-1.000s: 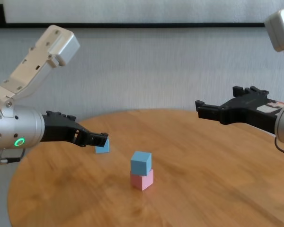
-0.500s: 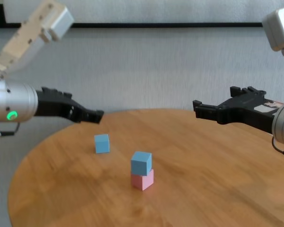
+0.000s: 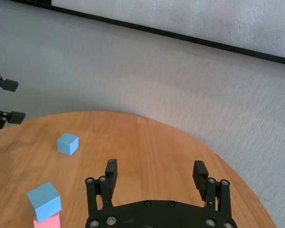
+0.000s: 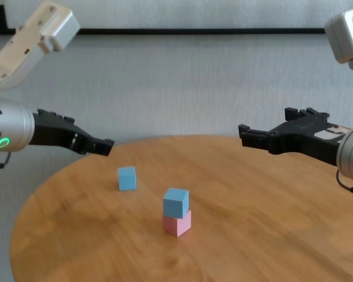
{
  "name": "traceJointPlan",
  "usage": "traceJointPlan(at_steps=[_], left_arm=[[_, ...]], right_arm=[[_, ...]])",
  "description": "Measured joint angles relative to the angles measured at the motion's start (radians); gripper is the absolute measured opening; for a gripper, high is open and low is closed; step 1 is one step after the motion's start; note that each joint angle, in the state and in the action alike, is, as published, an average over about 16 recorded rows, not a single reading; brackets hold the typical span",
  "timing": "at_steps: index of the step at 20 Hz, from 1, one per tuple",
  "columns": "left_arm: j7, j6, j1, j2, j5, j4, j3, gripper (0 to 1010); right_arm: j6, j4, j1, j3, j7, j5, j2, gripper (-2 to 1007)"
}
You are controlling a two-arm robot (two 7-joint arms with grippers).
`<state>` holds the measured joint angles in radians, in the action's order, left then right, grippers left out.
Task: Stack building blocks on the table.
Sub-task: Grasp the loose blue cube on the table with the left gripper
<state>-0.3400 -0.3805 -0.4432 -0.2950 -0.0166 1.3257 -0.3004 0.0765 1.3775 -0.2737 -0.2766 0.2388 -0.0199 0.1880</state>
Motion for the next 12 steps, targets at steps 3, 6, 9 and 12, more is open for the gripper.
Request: traceJointPlan(at_steps=[3, 6, 9, 12], left_arm=[[-0.004, -0.004, -0.009, 0.006, -0.005, -0.022, -0.003, 1000], [-0.010, -0.003, -0.019, 0.014, -0.008, -0.047, -0.009, 1000], [-0.017, 0.000, -0.030, 0.024, -0.009, -0.070, -0.018, 1000], [-0.021, 0.005, -0.039, 0.033, -0.011, -0.093, -0.027, 1000]], right_arm=[[0.001, 0.000, 0.000, 0.000, 0.000, -0.001, -0.001, 1005], [0.001, -0.001, -0.001, 0.000, 0.001, -0.001, -0.001, 1005], [0.001, -0.001, -0.001, 0.000, 0.001, -0.001, -0.001, 1005], [0.002, -0.001, -0.001, 0.000, 0.001, -0.002, -0.002, 1005]])
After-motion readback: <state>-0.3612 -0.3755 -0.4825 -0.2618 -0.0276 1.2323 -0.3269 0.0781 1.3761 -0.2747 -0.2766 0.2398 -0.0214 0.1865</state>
